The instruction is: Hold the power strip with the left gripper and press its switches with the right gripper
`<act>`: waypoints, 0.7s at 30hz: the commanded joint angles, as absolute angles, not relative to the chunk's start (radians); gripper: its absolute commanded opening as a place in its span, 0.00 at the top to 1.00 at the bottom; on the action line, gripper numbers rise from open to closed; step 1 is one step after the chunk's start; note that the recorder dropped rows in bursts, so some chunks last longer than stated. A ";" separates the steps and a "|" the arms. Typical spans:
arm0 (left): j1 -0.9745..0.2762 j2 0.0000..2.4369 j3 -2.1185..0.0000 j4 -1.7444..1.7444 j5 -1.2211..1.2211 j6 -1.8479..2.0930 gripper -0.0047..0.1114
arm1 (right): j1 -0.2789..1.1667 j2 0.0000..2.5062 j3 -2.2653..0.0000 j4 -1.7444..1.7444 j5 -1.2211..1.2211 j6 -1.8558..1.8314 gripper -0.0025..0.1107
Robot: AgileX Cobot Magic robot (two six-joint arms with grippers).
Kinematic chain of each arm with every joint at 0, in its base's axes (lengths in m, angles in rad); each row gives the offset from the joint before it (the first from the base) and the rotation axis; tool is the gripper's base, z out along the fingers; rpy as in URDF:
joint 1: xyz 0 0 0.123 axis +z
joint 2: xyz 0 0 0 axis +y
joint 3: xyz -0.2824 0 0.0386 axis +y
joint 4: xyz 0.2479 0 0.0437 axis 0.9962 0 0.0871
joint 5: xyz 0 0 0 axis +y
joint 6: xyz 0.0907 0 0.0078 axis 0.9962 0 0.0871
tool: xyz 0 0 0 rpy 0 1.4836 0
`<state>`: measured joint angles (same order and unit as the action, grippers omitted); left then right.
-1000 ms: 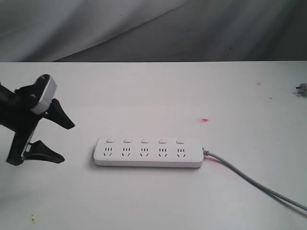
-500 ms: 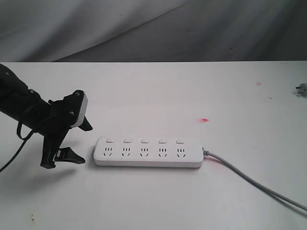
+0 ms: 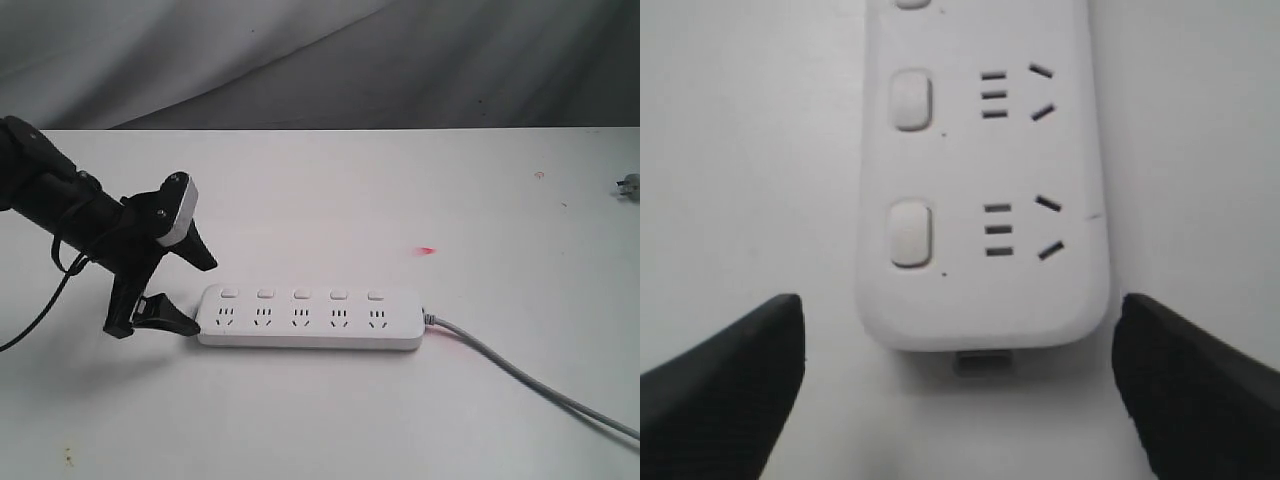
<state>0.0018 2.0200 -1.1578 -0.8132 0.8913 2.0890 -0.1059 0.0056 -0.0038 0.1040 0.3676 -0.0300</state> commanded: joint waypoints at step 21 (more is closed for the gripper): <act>-0.005 2.089 -1.168 -0.855 0.942 2.094 0.28 | -0.107 0.000 0.000 0.098 0.359 -0.036 0.98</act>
<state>-0.0004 2.0745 -1.1639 -0.8468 0.9333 2.0890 -0.1059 0.0056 -0.0038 0.1040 0.3676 -0.0300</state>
